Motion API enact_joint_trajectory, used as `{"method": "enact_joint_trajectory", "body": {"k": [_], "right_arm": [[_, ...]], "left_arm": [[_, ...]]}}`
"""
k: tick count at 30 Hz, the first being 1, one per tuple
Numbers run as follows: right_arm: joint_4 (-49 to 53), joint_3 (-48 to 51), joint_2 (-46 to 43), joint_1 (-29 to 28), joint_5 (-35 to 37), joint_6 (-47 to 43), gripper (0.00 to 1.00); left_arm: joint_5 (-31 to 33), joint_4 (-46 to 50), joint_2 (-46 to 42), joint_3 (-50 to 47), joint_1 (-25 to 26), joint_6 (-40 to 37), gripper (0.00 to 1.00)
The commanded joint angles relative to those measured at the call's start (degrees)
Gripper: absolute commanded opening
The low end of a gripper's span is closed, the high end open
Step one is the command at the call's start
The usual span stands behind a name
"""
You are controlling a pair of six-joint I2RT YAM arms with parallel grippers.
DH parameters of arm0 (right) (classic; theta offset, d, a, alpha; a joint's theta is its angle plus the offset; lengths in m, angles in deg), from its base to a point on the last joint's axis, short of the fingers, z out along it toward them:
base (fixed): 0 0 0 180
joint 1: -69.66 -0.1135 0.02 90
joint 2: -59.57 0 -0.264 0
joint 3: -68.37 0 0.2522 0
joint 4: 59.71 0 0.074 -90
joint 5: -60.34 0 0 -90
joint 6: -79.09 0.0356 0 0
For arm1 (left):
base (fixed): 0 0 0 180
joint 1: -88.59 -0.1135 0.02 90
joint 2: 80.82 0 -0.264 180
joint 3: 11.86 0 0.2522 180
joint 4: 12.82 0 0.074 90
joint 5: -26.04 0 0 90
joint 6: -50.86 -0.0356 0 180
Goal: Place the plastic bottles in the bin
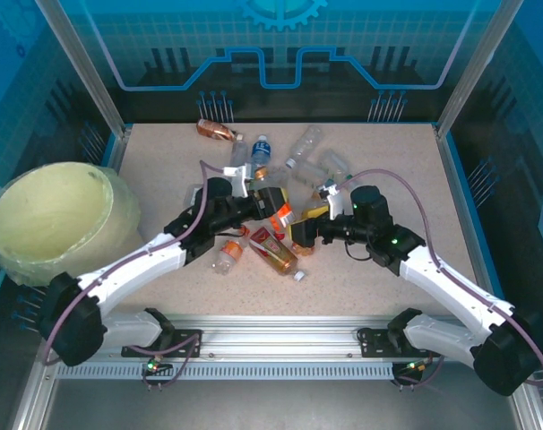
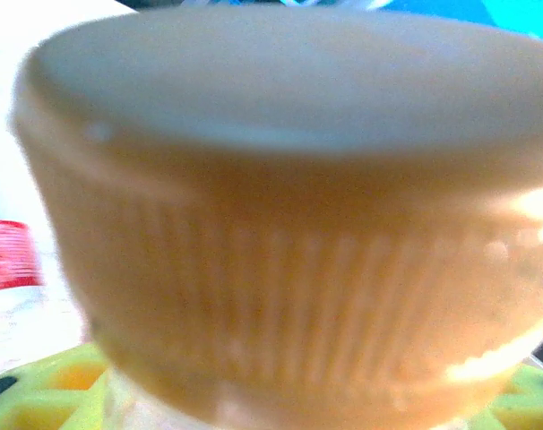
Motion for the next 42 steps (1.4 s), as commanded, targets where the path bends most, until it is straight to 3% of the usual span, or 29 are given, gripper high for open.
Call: {"method": "enact_joint_trajectory", "body": {"k": [1,11,16,22,27,37,42], "right_arm": [[5.88,-2.34,-1.45,-0.60,9.99,-3.03,1.00],[3.62,-0.01,-2.81,-0.70,29.35,-0.70,1.00],[2.24,0.20,-2.73,-0.82,30.19,-3.29,1.00],[2.42,-1.08,-1.79,-0.82,29.73,-4.24,1.00],[2.33,-1.56,-1.45,-0.82,29.06,-4.02,1.00],[4.05,-3.58,0.03,-0.91,26.31,-5.07,1.00],[4.04,-4.18,0.02,-0.91,25.85,-5.11,1.00]], "left_arm": [[13.41,14.26,-5.86,3.12,-0.24,-7.29,0.45],[35.31,41.09,-20.71,13.76,-1.76,-16.42,0.46],[48.68,52.01,-23.95,23.33,-1.91,-22.45,0.46],[61.05,53.57,-25.59,29.46,-2.72,-30.94,0.46],[71.21,47.12,-26.51,31.81,-4.89,-41.53,0.47],[72.16,47.68,-25.67,35.09,-13.28,-43.96,0.47],[67.94,50.49,-22.27,35.23,-21.17,-41.57,0.47]]}}
